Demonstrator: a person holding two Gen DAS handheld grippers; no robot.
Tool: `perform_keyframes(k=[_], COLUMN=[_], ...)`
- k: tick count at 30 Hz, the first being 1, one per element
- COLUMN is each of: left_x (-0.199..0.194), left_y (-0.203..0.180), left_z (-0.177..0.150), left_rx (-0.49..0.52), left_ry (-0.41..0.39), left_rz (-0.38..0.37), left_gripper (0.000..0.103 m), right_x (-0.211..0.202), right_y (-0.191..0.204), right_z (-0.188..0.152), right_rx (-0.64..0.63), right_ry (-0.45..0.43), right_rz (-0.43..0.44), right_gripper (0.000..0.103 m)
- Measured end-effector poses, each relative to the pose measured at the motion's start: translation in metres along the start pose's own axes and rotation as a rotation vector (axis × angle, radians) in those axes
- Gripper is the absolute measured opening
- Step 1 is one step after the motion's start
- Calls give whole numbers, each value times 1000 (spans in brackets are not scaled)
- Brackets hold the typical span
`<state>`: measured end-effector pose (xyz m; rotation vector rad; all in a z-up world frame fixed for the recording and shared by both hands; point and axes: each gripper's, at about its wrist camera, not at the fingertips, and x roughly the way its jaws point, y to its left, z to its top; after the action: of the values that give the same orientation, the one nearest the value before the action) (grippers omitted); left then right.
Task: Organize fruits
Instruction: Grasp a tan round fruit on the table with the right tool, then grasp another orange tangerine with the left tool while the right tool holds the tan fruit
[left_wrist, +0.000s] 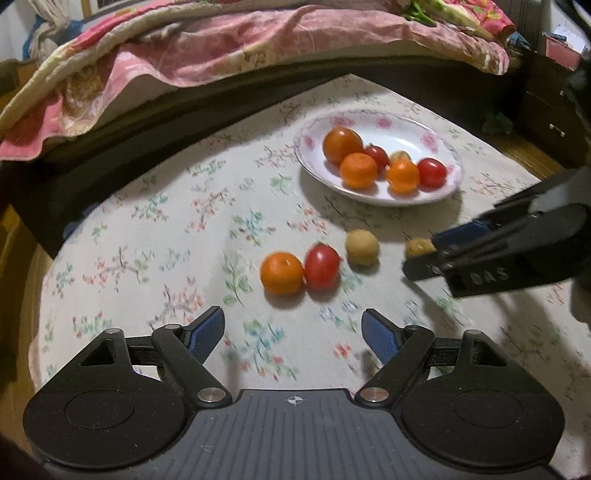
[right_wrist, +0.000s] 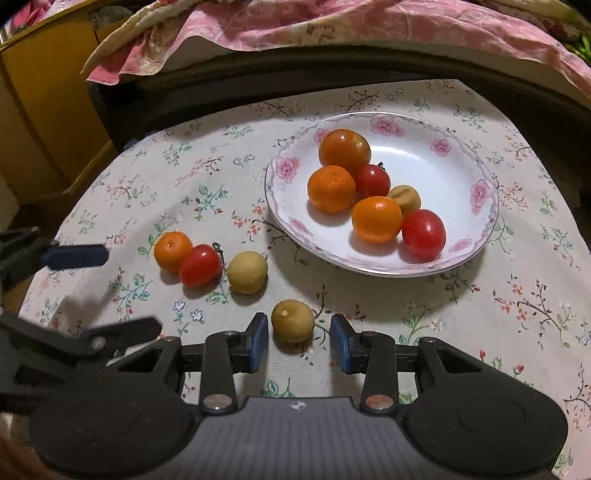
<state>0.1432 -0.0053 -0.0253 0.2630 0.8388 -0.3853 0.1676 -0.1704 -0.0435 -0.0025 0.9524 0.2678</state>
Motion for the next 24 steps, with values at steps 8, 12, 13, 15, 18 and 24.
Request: perform_keyframes(k=[8, 12, 13, 15, 18, 24], left_x=[13, 19, 20, 23, 29, 42], left_y=[6, 12, 14, 16, 15, 13], left_z=[8, 12, 13, 15, 17, 19], left_rx=[10, 8, 6, 7, 19, -3], left_ry=[-6, -4, -5, -9, -9, 5], left_rz=[17, 7, 8, 12, 12, -1], left_gripper=[72, 61, 61, 60, 60, 59], right_x=[-4, -7, -7, -6, -7, -8], right_y=[-1, -3, -4, -6, -6, -6], right_z=[-1, -2, -2, -3, -4, -4], right_rx=[1, 14, 18, 30, 25, 29], right_ry=[7, 13, 18, 26, 26, 30], right_rz=[12, 22, 25, 30, 32, 41], right_gripper=[29, 29, 29, 29, 29, 29])
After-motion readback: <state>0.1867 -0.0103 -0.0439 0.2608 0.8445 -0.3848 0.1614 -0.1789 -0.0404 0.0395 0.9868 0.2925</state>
